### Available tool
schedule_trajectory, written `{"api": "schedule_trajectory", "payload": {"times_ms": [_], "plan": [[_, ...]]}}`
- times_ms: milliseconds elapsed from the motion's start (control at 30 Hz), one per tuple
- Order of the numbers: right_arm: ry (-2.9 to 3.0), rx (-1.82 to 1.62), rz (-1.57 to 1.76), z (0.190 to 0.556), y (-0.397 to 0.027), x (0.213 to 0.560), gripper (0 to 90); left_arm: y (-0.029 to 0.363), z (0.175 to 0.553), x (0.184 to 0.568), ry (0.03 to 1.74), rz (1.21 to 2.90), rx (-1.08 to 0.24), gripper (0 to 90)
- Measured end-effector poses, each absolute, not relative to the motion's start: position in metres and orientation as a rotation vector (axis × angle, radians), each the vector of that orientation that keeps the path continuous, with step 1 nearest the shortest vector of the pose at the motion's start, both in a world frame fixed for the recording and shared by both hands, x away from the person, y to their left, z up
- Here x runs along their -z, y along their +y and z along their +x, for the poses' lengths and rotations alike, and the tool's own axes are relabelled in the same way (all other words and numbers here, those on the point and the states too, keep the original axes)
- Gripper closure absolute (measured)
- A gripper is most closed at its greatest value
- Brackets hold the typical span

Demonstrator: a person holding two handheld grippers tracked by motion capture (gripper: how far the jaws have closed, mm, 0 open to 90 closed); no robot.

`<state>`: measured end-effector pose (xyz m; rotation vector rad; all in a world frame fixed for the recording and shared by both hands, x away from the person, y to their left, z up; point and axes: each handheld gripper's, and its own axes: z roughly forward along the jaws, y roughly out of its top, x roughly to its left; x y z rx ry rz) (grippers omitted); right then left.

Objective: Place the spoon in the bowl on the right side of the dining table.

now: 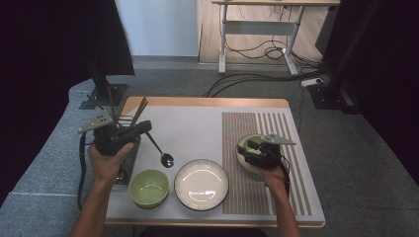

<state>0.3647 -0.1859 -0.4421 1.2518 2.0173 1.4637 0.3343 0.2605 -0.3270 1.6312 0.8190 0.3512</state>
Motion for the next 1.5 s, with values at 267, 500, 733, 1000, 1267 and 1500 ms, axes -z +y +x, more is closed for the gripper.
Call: {"api": "schedule_trajectory", "payload": {"times_ms": [267, 500, 733, 1000, 1267, 1500], "plan": [[2.010, -1.476, 1.235, 0.362, -0.186, 0.437, 46.6, 0.246, 0.341, 0.331, 0.812, 1.657, -0.327, 89.6], [2.020, -1.486, 1.207, 0.358, -0.180, 0.433, 46.6, 0.234, 0.342, 0.327, 0.798, 1.666, -0.325, 89.6], [2.029, -1.483, 1.189, 0.355, -0.177, 0.432, 47.0, 0.223, 0.344, 0.322, 0.780, 1.682, -0.318, 89.6], [2.042, -1.477, 1.189, 0.353, -0.173, 0.435, 47.1, 0.217, 0.346, 0.323, 0.779, 1.697, -0.314, 89.6], [2.048, -1.484, 1.175, 0.350, -0.170, 0.434, 47.1, 0.210, 0.348, 0.323, 0.771, 1.710, -0.306, 89.6], [2.048, -1.482, 1.180, 0.350, -0.171, 0.435, 47.2, 0.205, 0.350, 0.323, 0.761, 1.711, -0.302, 89.6]]}}
